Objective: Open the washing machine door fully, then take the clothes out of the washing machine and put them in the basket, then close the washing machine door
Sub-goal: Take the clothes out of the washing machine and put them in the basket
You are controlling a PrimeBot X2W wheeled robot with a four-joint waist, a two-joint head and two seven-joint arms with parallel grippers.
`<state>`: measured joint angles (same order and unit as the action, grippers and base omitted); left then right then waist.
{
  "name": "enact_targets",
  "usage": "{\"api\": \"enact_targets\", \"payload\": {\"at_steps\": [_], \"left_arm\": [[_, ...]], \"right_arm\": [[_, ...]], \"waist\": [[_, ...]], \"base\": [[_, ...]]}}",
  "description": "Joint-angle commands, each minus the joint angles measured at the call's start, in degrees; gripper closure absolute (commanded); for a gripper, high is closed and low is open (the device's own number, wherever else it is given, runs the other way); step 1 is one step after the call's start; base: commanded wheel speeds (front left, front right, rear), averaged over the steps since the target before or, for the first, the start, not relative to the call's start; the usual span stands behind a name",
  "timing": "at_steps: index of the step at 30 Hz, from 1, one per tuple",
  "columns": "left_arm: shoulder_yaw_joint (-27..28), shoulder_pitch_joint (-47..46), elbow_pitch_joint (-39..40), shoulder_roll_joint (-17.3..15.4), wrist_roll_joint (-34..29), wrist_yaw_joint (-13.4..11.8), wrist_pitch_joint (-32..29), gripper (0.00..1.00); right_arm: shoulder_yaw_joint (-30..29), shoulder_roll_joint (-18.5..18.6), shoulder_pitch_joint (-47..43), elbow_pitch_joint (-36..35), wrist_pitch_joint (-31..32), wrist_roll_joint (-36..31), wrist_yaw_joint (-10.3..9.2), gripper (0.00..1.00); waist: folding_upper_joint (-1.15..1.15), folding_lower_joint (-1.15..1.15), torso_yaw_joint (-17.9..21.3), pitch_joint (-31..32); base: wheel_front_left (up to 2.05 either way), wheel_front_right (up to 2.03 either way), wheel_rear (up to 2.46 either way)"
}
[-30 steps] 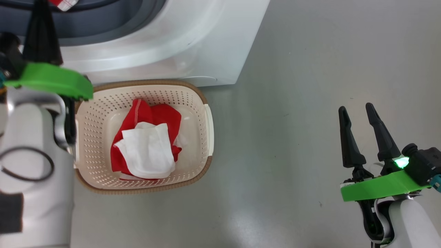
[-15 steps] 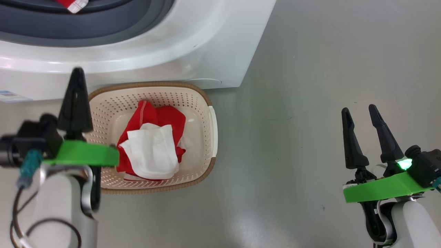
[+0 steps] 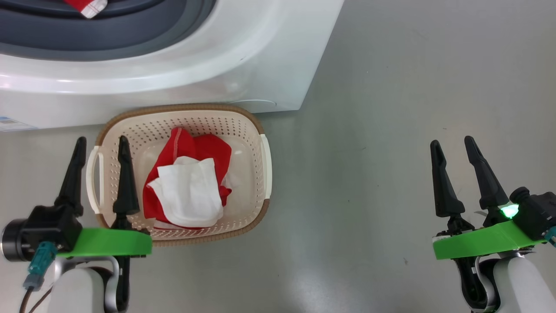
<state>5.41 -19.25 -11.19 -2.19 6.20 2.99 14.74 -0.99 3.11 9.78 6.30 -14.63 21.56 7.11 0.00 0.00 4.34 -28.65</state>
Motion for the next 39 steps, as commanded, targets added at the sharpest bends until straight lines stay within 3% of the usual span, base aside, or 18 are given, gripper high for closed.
{"api": "enact_targets", "payload": {"at_steps": [1,11,18,39], "left_arm": [[1.9,1.34,1.71,-0.77,0.41,-0.24,0.26,0.0],[1.85,-0.08,0.6,-0.71,-0.29,0.28,0.26,0.0],[1.48,-7.18,-3.44,-1.28,-1.56,0.22,0.26,0.0],[1.95,-46.73,-36.4,-5.6,-1.03,-5.69,-5.27,0.0]], "right_arm": [[1.26,0.37,-0.9,-1.31,-0.37,-0.37,0.37,0.0],[1.16,0.3,-0.97,-1.2,-0.37,-0.37,0.37,0.0],[1.31,0.26,-0.5,-1.33,-0.37,-0.4,0.37,0.0],[2.16,-0.1,3.41,-1.67,-0.37,0.34,0.37,0.0]], "waist": [[0.0,0.0,0.08,0.01],[0.0,0.0,0.06,0.1],[0.0,0.0,-0.34,-0.89],[0.0,0.0,1.17,-6.89]], "base": [[0.0,0.0,0.0],[0.0,0.0,0.0],[0.0,0.0,0.0],[0.0,0.0,0.0]]}}
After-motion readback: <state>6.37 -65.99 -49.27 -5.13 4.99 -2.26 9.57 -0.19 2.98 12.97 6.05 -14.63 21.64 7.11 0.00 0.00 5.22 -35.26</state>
